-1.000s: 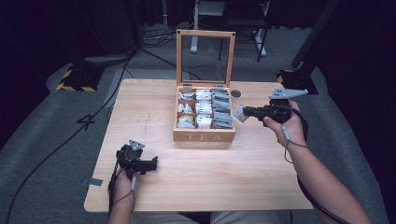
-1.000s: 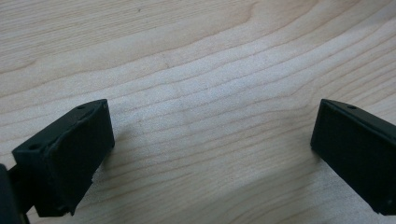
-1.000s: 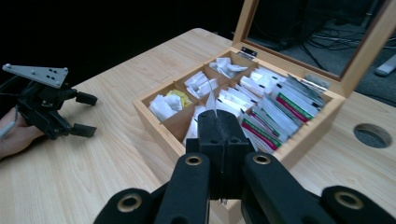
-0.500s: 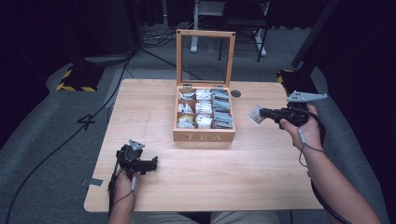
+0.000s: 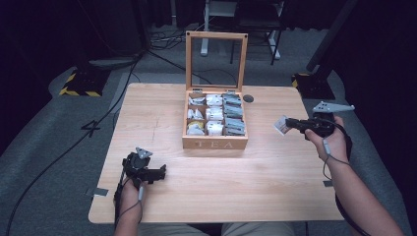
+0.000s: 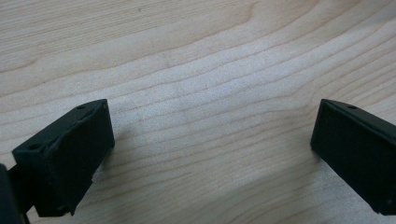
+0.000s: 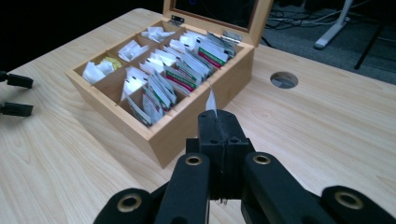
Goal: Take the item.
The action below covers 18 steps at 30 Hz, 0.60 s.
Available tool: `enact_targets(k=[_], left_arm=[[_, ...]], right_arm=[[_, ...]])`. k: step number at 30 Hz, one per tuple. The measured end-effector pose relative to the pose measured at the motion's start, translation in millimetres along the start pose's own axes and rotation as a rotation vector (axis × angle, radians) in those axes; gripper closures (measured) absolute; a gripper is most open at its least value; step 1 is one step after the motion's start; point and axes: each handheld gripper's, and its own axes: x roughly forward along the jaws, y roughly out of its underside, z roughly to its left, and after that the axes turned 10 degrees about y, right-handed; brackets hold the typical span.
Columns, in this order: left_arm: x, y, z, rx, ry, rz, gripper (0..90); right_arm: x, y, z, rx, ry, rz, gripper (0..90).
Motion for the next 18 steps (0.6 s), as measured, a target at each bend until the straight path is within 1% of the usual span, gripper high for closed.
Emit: enact_targets(k=[1, 2, 3, 9, 12, 13, 18], left_arm=[[0.0, 0.0, 0.0, 0.000, 0.000, 0.000, 0.0], [0.0, 0.0, 0.0, 0.000, 0.000, 0.000, 0.0], [0.0, 0.0, 0.0, 0.000, 0.000, 0.000, 0.0], [0.0, 0.0, 0.0, 0.000, 0.000, 0.000, 0.0], [0.0, 0.0, -0.1, -0.001, 0.000, -0.001, 0.0], [0.0, 0.0, -0.1, -0.001, 0.000, 0.000, 0.0], [0.0, 0.0, 0.0, 0.000, -0.001, -0.001, 0.0]], right_arm=[[0.0, 0.0, 0.0, 0.000, 0.000, 0.000, 90.0], [1.5, 4.1, -3.5, 0.013, 0.002, 0.007, 90.0], [1.5, 4.1, -3.5, 0.013, 0.002, 0.007, 90.0], [8.4, 17.0, -11.9, 0.037, 0.016, 0.026, 90.0], [12.0, 23.2, -14.3, 0.048, 0.022, 0.040, 90.0], [14.4, 27.7, -15.6, 0.052, 0.024, 0.051, 90.0], [19.0, 36.8, -18.0, 0.055, 0.029, 0.069, 90.0]])
